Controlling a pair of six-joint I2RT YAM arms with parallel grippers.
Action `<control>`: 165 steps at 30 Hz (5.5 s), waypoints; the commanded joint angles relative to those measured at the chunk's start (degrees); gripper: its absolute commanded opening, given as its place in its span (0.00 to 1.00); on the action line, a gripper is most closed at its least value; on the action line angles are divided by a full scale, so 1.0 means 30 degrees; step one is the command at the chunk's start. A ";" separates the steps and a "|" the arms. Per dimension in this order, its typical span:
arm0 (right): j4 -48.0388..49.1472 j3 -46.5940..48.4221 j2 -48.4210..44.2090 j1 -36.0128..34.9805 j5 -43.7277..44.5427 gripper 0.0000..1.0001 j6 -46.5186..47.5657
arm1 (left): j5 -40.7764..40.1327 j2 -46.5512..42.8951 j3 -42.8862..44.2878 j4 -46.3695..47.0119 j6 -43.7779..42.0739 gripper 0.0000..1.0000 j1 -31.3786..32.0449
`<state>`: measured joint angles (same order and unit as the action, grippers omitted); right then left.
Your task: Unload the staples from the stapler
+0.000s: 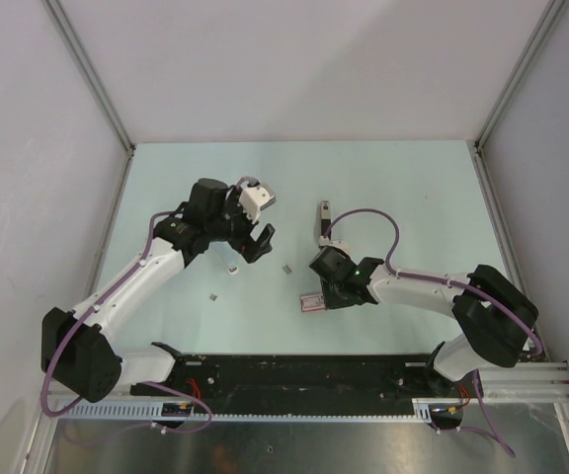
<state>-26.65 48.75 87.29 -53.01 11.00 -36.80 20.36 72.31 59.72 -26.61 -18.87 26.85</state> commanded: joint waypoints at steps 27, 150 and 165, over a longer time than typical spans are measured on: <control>0.0023 -0.0050 -0.0934 0.0050 0.1047 0.04 -0.0289 | 0.0856 -0.0579 0.0171 -0.0176 0.0316 0.99 -0.0131; 0.1394 -0.2720 -0.3070 0.0408 -0.2519 0.00 0.1382 | 0.1248 -0.0776 0.0072 -0.0534 0.0162 1.00 -0.0132; 0.1882 -0.2024 -0.1523 0.1978 -0.3443 0.00 0.3132 | 0.1269 -0.0755 0.0106 -0.0564 0.0047 0.99 -0.0132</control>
<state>-22.09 40.84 81.23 -47.59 1.43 -29.91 22.72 71.57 59.72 -27.86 -18.92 26.83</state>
